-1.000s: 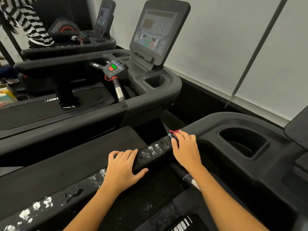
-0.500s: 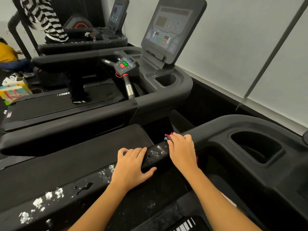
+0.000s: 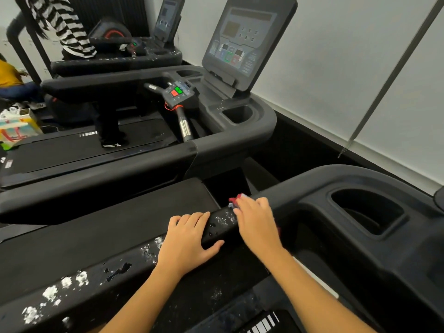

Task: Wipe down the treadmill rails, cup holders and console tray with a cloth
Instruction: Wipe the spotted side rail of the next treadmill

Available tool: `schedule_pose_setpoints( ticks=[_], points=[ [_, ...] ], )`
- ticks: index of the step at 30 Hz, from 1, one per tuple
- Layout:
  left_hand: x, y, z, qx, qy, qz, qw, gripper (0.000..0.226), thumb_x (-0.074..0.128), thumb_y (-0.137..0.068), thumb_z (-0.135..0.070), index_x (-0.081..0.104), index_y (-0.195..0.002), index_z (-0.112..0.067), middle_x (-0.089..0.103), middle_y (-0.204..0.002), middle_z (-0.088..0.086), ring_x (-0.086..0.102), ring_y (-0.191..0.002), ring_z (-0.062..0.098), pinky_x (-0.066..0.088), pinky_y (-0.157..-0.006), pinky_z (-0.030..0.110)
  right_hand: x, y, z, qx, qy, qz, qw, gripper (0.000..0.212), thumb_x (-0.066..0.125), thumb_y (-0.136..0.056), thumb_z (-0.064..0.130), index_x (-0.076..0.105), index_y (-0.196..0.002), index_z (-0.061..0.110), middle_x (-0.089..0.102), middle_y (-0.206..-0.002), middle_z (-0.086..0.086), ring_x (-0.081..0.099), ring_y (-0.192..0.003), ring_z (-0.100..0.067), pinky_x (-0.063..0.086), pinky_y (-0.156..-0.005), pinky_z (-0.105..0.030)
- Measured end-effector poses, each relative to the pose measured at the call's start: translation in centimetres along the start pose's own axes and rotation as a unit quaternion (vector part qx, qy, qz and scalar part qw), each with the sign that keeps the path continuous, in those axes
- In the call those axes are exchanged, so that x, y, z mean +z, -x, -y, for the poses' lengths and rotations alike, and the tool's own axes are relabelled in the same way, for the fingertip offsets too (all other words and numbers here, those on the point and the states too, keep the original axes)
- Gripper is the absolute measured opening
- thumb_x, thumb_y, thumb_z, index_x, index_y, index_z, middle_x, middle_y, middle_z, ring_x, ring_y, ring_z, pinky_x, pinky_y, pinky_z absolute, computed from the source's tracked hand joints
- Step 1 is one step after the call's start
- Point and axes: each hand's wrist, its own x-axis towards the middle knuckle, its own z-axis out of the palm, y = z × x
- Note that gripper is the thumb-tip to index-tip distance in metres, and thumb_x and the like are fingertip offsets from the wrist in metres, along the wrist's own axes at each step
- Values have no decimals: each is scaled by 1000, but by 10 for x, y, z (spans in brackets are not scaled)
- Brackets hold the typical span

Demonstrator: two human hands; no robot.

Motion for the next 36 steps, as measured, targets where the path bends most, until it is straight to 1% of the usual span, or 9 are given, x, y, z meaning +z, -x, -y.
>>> schedule_pose_setpoints(
  ticks=[3,10,16,19,22,24,32,34,36],
  points=[
    [0,0,1,-1,4,2,1000,70,44,-74,-71,62,-117,-19,65,-109,-8,62,-93,12,43,-84,33,3,16,2,-110,35,0,993,29,48,-95,28,58,-120,19,62,-113,3,50,-89,-11,50,-74,-26],
    [-1,2,0,-5,-5,0,1000,70,43,-74,-71,63,-116,-18,65,-109,-7,63,-93,13,44,-84,35,-6,-8,-12,19,26,-26,999,24,39,-98,30,56,-114,24,61,-103,5,41,-90,-6,44,-78,-23],
    [-1,1,1,-4,11,7,1000,69,44,-73,-71,61,-117,-20,65,-110,-8,62,-95,12,40,-87,32,8,26,5,-135,46,22,989,35,38,-95,33,55,-123,20,58,-123,6,49,-91,-11,50,-76,-25],
    [0,1,1,-1,8,-7,1000,69,44,-74,-70,62,-116,-19,65,-108,-7,62,-93,13,31,-88,29,-5,3,-26,-66,29,0,997,30,43,-95,31,55,-121,24,61,-116,2,50,-92,-17,48,-80,-30],
    [0,1,0,-2,0,-12,1000,69,42,-75,-71,63,-116,-18,65,-107,-7,63,-93,12,39,-87,31,-27,-38,-71,71,83,-22,994,27,43,-97,26,59,-115,15,64,-110,-8,48,-94,-28,42,-81,-37],
    [0,1,0,-1,-3,-11,1000,70,41,-75,-70,64,-115,-18,66,-106,-7,63,-92,13,44,-84,34,-37,-58,-78,116,93,14,989,29,40,-99,27,61,-111,10,63,-108,-11,47,-98,-27,40,-80,-36],
    [-1,1,1,-4,4,-3,1000,69,44,-74,-71,62,-116,-20,65,-107,-8,62,-93,13,44,-84,34,-14,-45,-3,-60,61,80,993,35,34,-101,31,60,-119,16,63,-108,-3,52,-94,-21,46,-84,-34],
    [-2,1,2,-8,-1,-3,1000,69,43,-74,-71,63,-116,-20,65,-106,-8,63,-93,12,45,-84,34,-25,-46,-16,-50,47,75,995,37,30,-102,28,55,-128,17,62,-115,-5,54,-99,-24,43,-84,-34],
    [-2,1,1,-9,0,-1,1000,69,43,-74,-71,63,-116,-19,65,-107,-8,62,-93,12,44,-85,34,-29,-54,-38,24,77,56,995,38,30,-102,29,59,-122,15,63,-110,-5,52,-98,-24,43,-82,-33]
  ],
)
